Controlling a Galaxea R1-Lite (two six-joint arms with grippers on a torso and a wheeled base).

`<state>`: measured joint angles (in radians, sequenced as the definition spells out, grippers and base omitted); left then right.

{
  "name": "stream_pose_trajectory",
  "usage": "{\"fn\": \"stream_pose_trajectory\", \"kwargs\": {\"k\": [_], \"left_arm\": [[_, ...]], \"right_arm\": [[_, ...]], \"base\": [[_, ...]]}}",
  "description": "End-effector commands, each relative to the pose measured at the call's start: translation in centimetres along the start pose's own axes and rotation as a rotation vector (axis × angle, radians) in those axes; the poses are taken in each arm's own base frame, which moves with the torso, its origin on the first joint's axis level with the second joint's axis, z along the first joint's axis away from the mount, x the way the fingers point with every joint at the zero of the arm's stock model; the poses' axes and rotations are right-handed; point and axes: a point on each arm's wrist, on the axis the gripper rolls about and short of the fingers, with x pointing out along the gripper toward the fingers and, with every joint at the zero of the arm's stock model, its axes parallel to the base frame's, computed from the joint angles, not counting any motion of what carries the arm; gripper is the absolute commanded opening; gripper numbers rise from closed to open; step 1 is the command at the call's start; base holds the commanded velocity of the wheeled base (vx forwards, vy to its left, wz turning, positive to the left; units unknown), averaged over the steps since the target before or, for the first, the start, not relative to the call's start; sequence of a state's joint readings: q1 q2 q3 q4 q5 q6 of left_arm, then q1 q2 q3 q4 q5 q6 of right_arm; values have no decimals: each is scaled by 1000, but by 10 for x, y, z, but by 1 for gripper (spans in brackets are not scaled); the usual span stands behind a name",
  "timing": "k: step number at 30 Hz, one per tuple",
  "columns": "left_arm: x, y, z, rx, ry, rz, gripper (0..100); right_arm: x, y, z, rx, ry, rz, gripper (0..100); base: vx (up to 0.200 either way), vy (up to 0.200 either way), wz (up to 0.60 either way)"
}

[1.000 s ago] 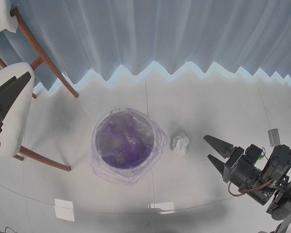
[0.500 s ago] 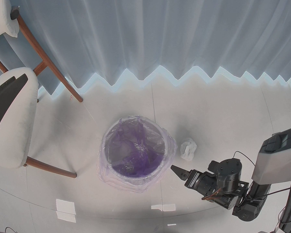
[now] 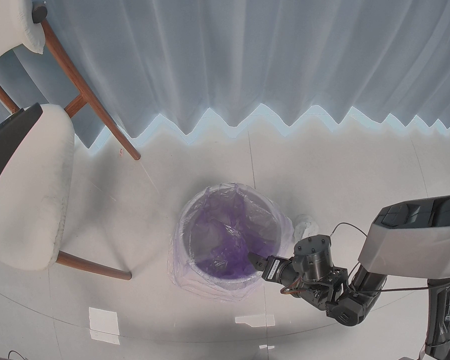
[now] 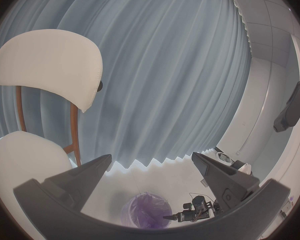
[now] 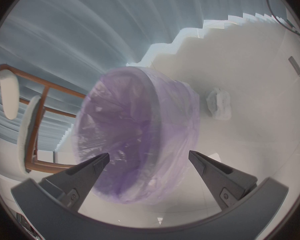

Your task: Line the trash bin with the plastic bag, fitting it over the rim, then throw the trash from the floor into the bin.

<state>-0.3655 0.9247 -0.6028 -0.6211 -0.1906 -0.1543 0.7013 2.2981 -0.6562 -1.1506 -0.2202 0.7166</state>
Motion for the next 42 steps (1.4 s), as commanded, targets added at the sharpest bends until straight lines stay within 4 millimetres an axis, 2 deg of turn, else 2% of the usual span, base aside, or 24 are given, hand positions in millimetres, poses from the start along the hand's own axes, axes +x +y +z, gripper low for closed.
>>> {"fn": "stream_pose_trajectory", "kwargs": {"k": [1,4,7,16,23,24,32,35,36,39,42], "left_arm": [[1,1,-4,-3,17,-1,100],[1,1,-4,-3,18,4,100],[1,1,-4,-3,14,5,100],[1,1,-5,-3,26,11,100],[1,1,-6,-4,30,15,100],[1,1,-6,-4,30,15,100],[1,1,-6,-4,27,14,100],[1,1,-6,-3,30,15,100],[1,1,-7,-3,31,15,100],[1,1,-7,-3,33,15,100],[1,1,-7,-3,33,15,100]], "right_arm": [[8,21,31,15,-43,14,100],[16,24,41,24,-59,10,100],[23,22,42,25,-54,-6,100],[47,12,22,7,-16,-44,100],[52,15,25,11,-36,-41,100],[52,15,24,10,-36,-43,0],[48,16,27,14,-44,-41,0],[43,17,30,13,-48,-39,0],[33,18,34,1,-48,-37,0],[24,22,42,-36,-65,-24,0],[21,23,48,-61,-78,-21,0]], "base": [[0,0,0],[0,0,0],[0,0,0],[0,0,0],[0,0,0],[0,0,0],[0,0,0],[0,0,0],[0,0,0],[0,0,0],[0,0,0]]}}
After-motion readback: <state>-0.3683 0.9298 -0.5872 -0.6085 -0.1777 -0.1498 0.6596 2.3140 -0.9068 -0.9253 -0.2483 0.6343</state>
